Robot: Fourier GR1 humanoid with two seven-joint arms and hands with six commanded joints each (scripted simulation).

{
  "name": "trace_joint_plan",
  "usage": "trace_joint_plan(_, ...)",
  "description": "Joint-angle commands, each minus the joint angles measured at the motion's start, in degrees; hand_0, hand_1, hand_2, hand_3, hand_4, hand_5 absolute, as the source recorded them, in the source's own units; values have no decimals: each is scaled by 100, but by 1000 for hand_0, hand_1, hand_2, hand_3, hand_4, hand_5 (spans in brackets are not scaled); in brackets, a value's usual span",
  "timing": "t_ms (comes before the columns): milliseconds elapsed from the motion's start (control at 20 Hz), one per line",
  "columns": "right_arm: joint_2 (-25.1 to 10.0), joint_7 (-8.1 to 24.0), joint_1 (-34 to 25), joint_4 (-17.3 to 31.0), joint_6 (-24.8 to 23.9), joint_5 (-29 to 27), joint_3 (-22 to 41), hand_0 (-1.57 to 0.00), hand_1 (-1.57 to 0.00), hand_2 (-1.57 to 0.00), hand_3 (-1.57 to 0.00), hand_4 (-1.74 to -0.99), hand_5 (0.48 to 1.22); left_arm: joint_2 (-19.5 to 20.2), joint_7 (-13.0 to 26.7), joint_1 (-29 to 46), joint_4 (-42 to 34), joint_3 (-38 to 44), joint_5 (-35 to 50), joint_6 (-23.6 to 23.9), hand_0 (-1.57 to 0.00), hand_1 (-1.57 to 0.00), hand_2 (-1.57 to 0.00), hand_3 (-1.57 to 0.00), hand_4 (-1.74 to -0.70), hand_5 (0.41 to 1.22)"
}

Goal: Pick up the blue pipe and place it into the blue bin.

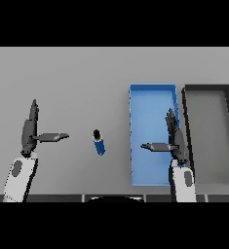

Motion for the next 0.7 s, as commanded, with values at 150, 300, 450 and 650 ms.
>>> trace_joint_plan(150, -24, 28, -63, 49, 1, -21, -34, 1, 1, 1, 1, -1205, 629, -24, -12, -63, 44, -6, -12, 10, 1, 1, 1, 1, -966, 593)
trace_joint_plan(300, -439, -465, 63, -68, 55, 411, 78, 1, 1, 1, 1, -1205, 629, 288, -392, 45, 122, -157, -69, -563, 1, 1, 1, 1, -966, 593)
trace_joint_plan(450, -793, -816, 432, -472, 147, 931, 378, 1, 1, 1, 1, -1197, 626, 830, -831, 173, 261, -257, -106, -1354, 1, 1, 1, 1, -959, 590)
trace_joint_plan(650, -829, -609, 465, -606, 130, 1029, 437, 1, 1, 1, 1, -1203, 625, 960, -1024, 237, 221, -310, -11, -1713, 1, 1, 1, 1, -960, 593)
